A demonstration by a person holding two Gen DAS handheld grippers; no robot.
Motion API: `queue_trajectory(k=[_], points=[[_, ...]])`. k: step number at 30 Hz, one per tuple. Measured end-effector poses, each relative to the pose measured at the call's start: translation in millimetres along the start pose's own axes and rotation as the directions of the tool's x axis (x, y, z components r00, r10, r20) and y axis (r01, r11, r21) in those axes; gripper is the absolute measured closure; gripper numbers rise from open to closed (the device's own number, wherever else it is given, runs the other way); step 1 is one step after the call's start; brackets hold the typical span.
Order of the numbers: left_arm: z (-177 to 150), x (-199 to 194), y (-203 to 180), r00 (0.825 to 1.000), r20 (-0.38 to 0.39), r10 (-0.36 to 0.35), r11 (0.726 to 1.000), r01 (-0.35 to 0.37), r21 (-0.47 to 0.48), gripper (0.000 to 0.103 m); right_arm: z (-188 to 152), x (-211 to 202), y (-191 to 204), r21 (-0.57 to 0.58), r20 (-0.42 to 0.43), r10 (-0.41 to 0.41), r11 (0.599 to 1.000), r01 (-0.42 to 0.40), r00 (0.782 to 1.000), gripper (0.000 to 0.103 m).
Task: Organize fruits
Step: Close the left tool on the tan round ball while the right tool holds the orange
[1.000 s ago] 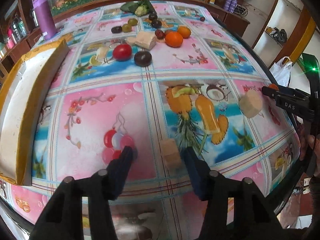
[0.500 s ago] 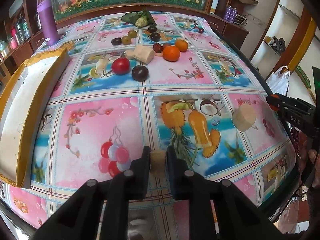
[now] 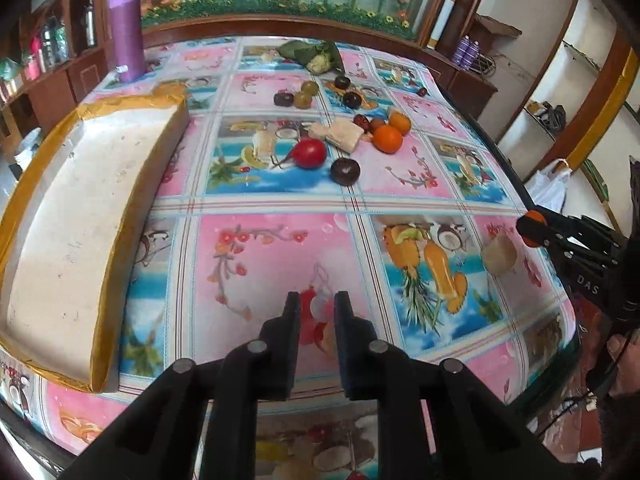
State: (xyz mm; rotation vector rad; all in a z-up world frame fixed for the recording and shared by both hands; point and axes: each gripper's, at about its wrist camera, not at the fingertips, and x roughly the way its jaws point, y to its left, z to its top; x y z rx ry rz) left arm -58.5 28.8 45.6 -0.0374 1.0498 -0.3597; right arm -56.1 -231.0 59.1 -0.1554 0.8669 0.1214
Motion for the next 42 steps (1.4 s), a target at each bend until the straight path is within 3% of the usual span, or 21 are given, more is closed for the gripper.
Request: queue_trajectory(k=[7,11,14,20,24,26,29,31,36,42], points=[[-16,10,-13,0.991,-0.107,-0.081,0.983,0.098,0.158,0.083,-6,6,36,0.007,-0.053,0.037,0.999,-0.037,0.998,0.069],[-16,18,-28,0.991,-0.106,-0.079,0.974,0.099,0.204,0.075,-18,14,51,-0.012,-0.086,0.039,0.999,-0.040,0.996,0.069],[-14,21,-32,0.994,-0.086,-0.067,0.973,0.084,0.214,0.075,-24,18,53,0.003,-0.099,0.055,0.998,-0.055,0.994,0.069],[-9,24,-30,0.991,-0.107,-0.085,0.980,0.103,0.170,0.074,-27,16,50,0.016,-0.095,0.073,0.997,-0.072,0.993,0.069],[-6,33,-37,0.990,-0.119,-0.074,0.980,0.094,0.178,0.057,-29,19,50,0.016,-0.102,0.084,0.996,-0.083,0.991,0.069],[-6,38,-41,0.991,-0.118,-0.055,0.979,0.076,0.188,0.056,-29,20,50,0.017,-0.106,0.090,0.996,-0.089,0.990,0.069],[-2,40,-42,0.995,-0.088,-0.038,0.982,0.054,0.182,0.057,-29,21,52,0.008,-0.107,0.097,0.995,-0.097,0.989,0.068],[-1,41,-39,0.998,-0.067,-0.016,0.985,0.027,0.173,0.070,-29,21,53,0.004,-0.106,0.107,0.994,-0.107,0.989,0.069],[0,37,-27,0.996,-0.071,-0.062,0.991,0.070,0.115,0.070,-29,22,56,-0.001,-0.105,0.121,0.993,-0.121,0.987,0.068],[1,16,-17,0.999,-0.023,-0.043,0.994,0.045,0.101,0.070,-22,18,62,-0.015,-0.089,0.124,0.992,-0.126,0.988,0.069]])
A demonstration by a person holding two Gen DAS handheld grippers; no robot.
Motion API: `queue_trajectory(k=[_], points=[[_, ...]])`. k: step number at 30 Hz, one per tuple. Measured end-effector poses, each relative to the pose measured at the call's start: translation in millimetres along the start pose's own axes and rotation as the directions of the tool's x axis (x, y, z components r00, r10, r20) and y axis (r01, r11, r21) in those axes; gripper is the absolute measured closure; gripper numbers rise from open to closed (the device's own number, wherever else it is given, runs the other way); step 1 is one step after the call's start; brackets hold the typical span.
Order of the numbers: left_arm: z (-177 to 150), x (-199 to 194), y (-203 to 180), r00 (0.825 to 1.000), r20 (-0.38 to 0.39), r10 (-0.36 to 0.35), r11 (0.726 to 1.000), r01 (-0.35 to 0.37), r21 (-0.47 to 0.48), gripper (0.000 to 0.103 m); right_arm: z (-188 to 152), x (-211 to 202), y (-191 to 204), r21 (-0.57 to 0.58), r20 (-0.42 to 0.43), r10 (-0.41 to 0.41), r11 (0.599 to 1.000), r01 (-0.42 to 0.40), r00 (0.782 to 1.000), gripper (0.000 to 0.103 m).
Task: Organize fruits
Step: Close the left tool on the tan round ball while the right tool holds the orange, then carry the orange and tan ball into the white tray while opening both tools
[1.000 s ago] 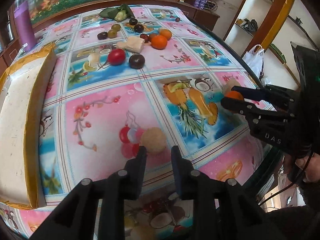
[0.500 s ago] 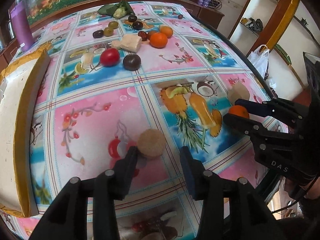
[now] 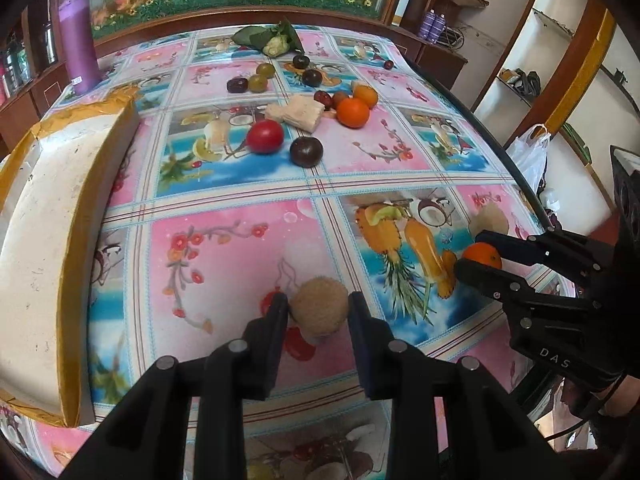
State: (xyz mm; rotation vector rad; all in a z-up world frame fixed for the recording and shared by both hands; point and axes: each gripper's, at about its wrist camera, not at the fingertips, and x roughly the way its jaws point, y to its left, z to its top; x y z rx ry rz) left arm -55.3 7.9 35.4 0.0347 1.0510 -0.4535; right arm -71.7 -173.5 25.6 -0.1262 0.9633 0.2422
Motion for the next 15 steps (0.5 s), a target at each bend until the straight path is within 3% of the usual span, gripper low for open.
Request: queue_trajectory(k=[7,15], points=[[3,-31,32,0.997,0.070,0.016,0.998,-0.011,-0.066,0.070,19,0,21,-0.030,0.018,0.019,0.999,-0.019,1.000,0.069],[-4,-66,104,0.986,0.134,0.097,0.980,-0.071,-0.187,0.070,63,8,76,-0.104,0.021,0.095,0.990,-0.093,0.995,0.069]])
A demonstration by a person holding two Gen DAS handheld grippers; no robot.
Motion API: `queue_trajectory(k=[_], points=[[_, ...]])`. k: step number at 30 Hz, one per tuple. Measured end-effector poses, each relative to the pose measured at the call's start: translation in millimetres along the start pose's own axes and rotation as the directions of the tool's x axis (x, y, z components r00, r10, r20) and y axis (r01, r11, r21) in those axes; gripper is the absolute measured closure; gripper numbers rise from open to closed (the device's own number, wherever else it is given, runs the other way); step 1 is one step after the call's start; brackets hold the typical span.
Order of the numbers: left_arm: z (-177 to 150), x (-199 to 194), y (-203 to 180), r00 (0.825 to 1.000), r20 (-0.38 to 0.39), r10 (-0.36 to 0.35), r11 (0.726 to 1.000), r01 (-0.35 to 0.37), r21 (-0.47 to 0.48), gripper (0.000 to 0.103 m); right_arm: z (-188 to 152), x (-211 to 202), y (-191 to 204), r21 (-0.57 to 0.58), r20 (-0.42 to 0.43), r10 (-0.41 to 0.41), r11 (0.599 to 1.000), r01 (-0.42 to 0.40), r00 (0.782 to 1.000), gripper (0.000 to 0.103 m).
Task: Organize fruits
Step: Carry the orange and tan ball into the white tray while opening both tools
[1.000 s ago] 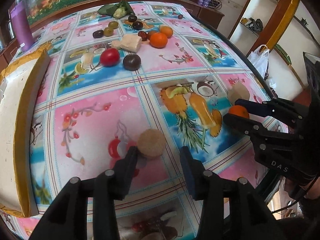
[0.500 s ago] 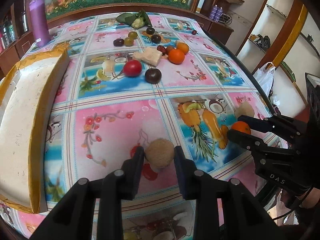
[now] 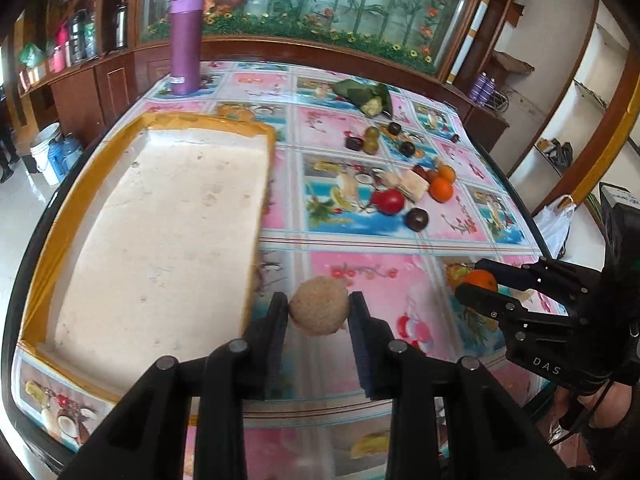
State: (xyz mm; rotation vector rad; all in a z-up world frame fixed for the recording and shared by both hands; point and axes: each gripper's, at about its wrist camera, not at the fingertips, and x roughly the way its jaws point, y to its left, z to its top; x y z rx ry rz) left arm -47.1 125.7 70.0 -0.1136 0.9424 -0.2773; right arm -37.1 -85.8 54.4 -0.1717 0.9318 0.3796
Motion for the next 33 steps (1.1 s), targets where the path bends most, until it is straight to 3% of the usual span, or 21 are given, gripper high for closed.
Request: queue_trajectory(k=[9,14,18,24,33], points=[[0,-14,99,0.992,0.015,0.128,0.983,-0.125,-0.133,0.070,67,35,70,-0.105,-0.001,0.097,0.990,-0.096,0.995,0.069],[3,-8,134,0.985,-0.005,0.173,0.969,-0.171,-0.176,0.070,102,63,114,-0.168,-0.011,0.146,0.975,-0.146,0.989,0.069],[6,1,144,0.982,-0.019,0.186,0.967,-0.186,-0.174,0.070,122,91,142,-0.187,-0.036,0.184,0.964,-0.188,0.982,0.069],[8,11,151,0.981,-0.036,0.193,0.969,-0.196,-0.153,0.070,134,128,160,-0.199,-0.086,0.174,0.962,-0.188,0.981,0.069],[2,18,157,0.976,-0.068,0.205,0.968,-0.212,-0.136,0.069,131,139,163,-0.194,-0.104,0.161,0.964,-0.179,0.981,0.068]])
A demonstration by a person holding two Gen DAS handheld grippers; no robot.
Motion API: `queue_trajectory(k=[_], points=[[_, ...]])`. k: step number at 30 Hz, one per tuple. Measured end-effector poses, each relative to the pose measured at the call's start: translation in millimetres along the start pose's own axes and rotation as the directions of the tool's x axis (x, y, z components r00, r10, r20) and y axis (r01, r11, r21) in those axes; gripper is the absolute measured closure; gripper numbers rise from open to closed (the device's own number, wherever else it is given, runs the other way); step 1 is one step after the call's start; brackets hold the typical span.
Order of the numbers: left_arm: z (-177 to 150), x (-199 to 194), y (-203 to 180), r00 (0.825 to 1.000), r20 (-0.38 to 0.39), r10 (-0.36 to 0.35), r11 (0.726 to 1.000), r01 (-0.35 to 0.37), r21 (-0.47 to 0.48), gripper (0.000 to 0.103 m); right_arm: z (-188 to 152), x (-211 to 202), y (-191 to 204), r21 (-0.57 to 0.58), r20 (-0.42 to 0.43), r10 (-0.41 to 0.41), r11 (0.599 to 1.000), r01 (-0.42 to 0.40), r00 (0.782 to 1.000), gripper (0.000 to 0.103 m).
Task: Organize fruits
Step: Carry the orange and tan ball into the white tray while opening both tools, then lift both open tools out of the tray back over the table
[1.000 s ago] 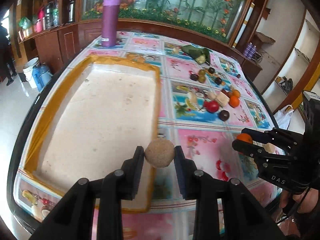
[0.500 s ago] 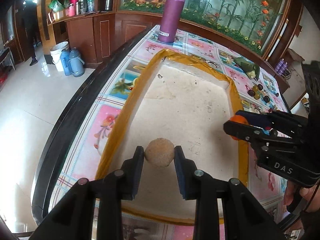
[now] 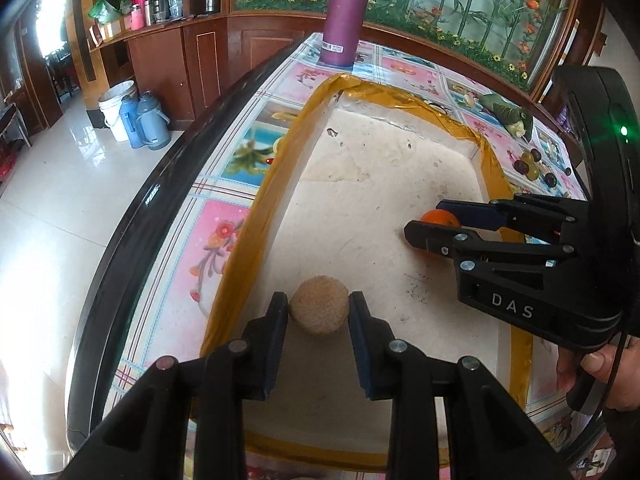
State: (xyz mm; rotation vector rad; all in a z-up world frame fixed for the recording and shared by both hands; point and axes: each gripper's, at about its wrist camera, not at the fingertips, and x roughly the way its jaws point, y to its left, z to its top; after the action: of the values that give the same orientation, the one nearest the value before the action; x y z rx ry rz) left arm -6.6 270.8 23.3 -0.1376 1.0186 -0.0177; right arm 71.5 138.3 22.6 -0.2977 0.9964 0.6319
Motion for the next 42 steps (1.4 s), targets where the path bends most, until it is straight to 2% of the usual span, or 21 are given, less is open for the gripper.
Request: queue_trajectory(k=[3,10,15,18,22,25,27,29,30,37,42], points=[[-1,0,-3,1.000,0.002,0.020,1.000,-0.020,0.013,0.069,-1,0,0,0.001,-0.001,-0.009,1.000,0.009,1.000,0.057],[-5,-5,-3,0.999,-0.008,0.034,0.999,-0.034,0.004,0.067,-7,-6,4,-0.012,0.007,-0.027,1.000,0.027,1.000,0.056],[-12,-17,-2,0.999,0.016,0.051,0.999,-0.051,-0.018,0.054,-13,-29,5,-0.013,0.057,-0.051,0.999,0.051,0.997,0.055],[-15,-24,-6,0.997,0.030,0.068,0.997,-0.067,-0.029,0.047,-22,-44,3,0.002,0.088,-0.064,0.998,0.064,0.994,0.047],[-18,-34,-14,0.994,0.065,0.086,0.996,-0.084,-0.041,0.045,-35,-62,-6,0.040,0.117,-0.066,0.997,0.062,0.991,0.046],[-19,-45,-25,0.985,0.126,0.119,0.992,-0.114,-0.051,0.033,-51,-79,-16,0.085,0.130,-0.082,0.994,0.072,0.988,0.045],[-19,-52,-34,0.977,0.172,0.127,0.991,-0.118,-0.060,0.021,-61,-91,-23,0.112,0.144,-0.104,0.990,0.088,0.984,0.041],[-18,-57,-46,0.970,0.210,0.124,0.992,-0.113,-0.063,0.015,-72,-103,-31,0.142,0.159,-0.131,0.984,0.108,0.979,0.029],[-17,-59,-52,0.967,0.225,0.118,0.992,-0.107,-0.060,0.012,-78,-110,-36,0.157,0.167,-0.147,0.980,0.121,0.975,0.028],[-9,-55,-101,0.965,0.247,0.090,0.996,-0.091,-0.008,0.011,-116,-144,-66,0.214,0.186,-0.238,0.957,0.197,0.953,0.028],[-7,-49,-136,0.970,0.235,0.057,0.997,-0.066,0.031,0.011,-147,-164,-95,0.282,0.183,-0.288,0.931,0.231,0.940,0.028]])
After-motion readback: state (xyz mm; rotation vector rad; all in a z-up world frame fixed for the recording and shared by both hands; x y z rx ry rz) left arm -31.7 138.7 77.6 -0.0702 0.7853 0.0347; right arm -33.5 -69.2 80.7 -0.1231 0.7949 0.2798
